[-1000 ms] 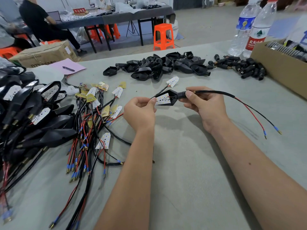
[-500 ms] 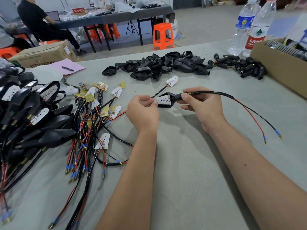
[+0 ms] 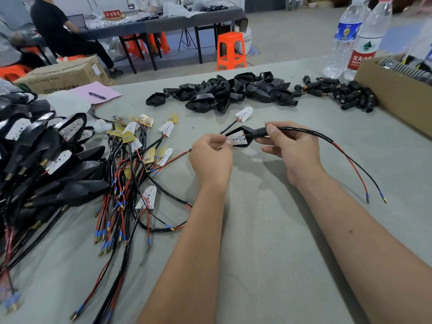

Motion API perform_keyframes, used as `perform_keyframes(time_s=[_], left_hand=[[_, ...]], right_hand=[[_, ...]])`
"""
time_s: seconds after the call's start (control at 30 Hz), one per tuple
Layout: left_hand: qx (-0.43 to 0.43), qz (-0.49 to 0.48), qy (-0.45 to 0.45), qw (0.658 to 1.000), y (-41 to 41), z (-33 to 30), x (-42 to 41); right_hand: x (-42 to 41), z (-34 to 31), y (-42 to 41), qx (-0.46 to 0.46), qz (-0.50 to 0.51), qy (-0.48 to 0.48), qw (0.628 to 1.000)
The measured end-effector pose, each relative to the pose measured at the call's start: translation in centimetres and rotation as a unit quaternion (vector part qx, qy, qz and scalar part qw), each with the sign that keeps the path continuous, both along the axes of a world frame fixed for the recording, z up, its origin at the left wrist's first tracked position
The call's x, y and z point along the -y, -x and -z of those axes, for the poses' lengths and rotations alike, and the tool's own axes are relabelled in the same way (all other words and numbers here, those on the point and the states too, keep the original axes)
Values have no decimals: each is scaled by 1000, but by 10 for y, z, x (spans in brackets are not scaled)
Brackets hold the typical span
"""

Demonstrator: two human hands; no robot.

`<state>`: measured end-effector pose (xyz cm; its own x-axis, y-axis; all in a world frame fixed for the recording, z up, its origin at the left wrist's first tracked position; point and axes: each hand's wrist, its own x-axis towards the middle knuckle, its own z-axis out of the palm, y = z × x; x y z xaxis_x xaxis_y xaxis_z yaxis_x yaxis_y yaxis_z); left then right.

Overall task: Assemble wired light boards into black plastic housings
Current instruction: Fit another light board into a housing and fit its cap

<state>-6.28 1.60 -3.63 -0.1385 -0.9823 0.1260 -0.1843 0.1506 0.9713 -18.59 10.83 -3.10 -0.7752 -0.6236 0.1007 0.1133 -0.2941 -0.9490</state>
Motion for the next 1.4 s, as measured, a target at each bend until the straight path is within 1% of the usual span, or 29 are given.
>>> perform_keyframes(time_s=[0.13,0.23,0.3,0.43,0.53,0.6,0.7,0.9,1.0,1.23,1.4], left_hand=[[-51,-15,0,999,-1,0,2],[-95,-35,-45,994,-7,0,7],[-134,3,-99,986,-11,-2,12],[-206,140,-182,951,-19,-9,15],[-195,198,-195,941,-19,-11,12],[-183,186,-176,949,-17,-10,9],[-168,143,-146,964,-10,-8,5],[-155,69,-130,977,-3,-6,4],[-154,75,-137,976,-4,-5,6],[-173,99,-155,968,-11,-8,8],[-154,104,-152,971,-9,-7,6]], right_hand=[[0,-1,2,23,13,6,1000],[1,0,3,23,11,5,1000],[1,0,5,31,2,13,999],[-2,-1,9,71,-22,45,996],[-2,-2,9,92,-34,61,993],[-2,-3,10,103,-37,64,992],[-2,-3,8,109,-38,55,992],[0,-3,7,118,14,61,991],[-1,-2,9,113,27,51,992],[-1,-3,8,95,18,29,995],[-1,-1,8,79,-12,29,996]])
